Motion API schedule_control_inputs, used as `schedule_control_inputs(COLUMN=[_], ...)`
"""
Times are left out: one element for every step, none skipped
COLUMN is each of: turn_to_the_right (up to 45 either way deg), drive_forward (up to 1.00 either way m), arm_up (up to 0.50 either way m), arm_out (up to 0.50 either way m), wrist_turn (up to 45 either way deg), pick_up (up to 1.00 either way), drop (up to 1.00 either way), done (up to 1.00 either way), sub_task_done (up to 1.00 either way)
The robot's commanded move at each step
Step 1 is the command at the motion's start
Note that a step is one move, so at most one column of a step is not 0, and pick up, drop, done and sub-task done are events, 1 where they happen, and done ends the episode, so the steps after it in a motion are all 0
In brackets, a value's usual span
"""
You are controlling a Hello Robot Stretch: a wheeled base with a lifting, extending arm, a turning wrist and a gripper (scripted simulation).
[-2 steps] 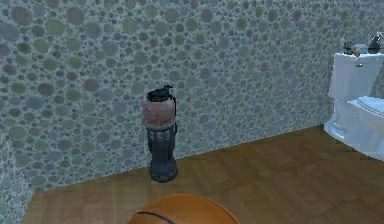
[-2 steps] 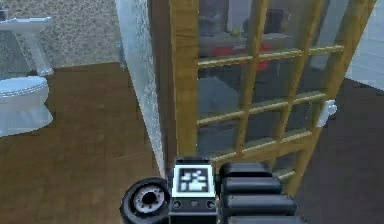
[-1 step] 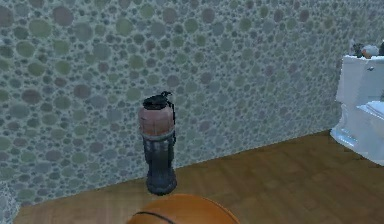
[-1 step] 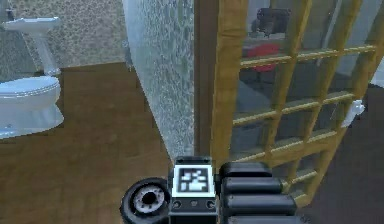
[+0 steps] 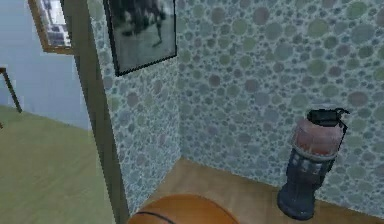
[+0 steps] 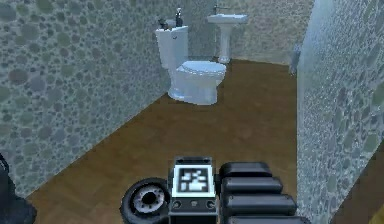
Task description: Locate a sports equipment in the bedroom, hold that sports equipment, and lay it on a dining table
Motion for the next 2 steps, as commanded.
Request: schedule_control_inputs(turn_to_the_right=[-36.0, 0.0], drive_forward=[0.0, 0.35], arm_up=[0.0, 0.0], arm_out=[0.0, 0.0], wrist_turn=[0.0, 0.0], pick_up=[0.0, 0.0], drop=[0.0, 0.0], done=[0.0, 0.0], sub_task_done=[0.0, 0.0])
